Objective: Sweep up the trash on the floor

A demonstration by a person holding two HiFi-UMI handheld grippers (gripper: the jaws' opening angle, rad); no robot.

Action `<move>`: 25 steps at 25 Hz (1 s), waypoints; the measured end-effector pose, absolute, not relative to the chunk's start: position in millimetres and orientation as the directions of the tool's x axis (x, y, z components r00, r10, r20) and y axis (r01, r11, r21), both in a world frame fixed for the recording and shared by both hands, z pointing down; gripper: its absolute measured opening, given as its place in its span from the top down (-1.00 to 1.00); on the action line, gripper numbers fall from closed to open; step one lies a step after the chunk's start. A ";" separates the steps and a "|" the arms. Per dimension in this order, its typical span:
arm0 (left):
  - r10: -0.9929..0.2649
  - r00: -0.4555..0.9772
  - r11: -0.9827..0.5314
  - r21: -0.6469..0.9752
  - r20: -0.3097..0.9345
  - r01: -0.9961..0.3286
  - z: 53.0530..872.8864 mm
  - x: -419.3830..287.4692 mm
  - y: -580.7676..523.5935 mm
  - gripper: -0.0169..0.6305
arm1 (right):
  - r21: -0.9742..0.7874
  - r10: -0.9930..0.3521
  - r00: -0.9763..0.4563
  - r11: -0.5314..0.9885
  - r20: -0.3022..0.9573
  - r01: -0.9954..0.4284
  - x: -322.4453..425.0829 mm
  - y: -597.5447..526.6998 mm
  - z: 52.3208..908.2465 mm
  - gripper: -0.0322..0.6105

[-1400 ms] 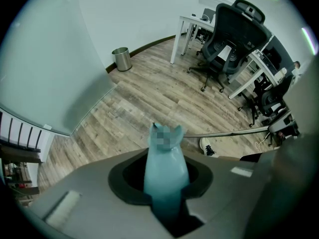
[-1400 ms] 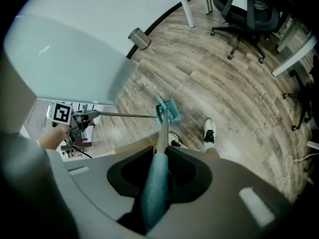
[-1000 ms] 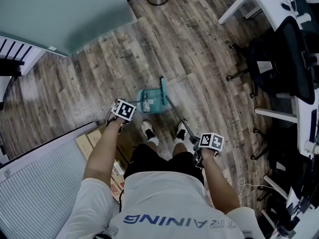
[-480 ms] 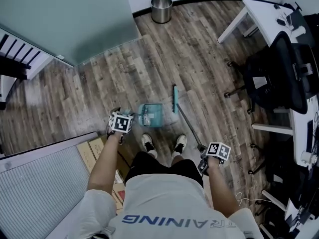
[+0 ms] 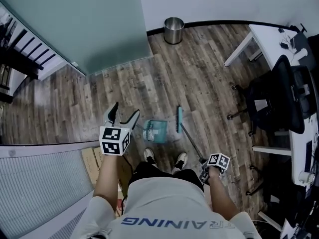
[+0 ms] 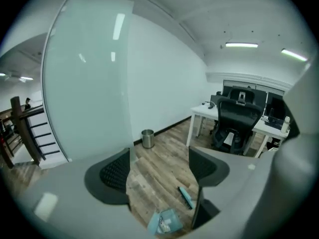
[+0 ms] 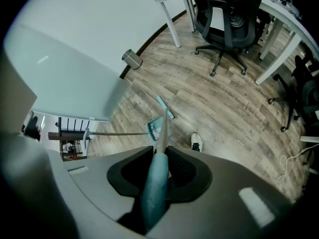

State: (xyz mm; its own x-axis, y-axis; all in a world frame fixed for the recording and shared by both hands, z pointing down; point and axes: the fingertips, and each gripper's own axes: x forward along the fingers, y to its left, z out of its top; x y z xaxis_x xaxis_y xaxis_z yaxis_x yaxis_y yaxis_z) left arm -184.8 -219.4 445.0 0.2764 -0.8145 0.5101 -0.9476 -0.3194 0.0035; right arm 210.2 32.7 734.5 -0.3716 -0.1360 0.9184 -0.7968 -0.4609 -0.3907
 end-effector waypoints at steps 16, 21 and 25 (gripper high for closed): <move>-0.964 0.265 -0.266 0.034 -0.027 -0.963 240.4 -163.0 -216.3 0.95 | -0.364 -0.196 -0.315 -0.323 0.929 -0.874 205.3 -19.0 702.3 0.56; -0.959 0.283 -0.284 0.029 -0.025 -0.958 248.5 -147.2 -217.6 0.95 | -0.376 -0.306 -0.289 -0.282 0.907 -0.883 189.5 -68.9 671.4 0.56; -0.951 0.309 -0.309 0.030 -0.003 -0.951 259.0 -133.6 -219.8 0.95 | -0.365 -0.351 -0.264 -0.261 0.898 -0.894 168.9 -112.0 649.9 0.57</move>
State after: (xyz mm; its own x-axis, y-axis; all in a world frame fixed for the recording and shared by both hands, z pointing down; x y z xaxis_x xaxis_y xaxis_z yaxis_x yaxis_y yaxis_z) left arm -133.6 -219.8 259.0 0.3086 -0.9512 -0.0026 -0.9507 -0.3086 0.0296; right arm 168.9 -112.0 649.9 -0.2644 -0.3505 0.8984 -0.8935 -0.2615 -0.3650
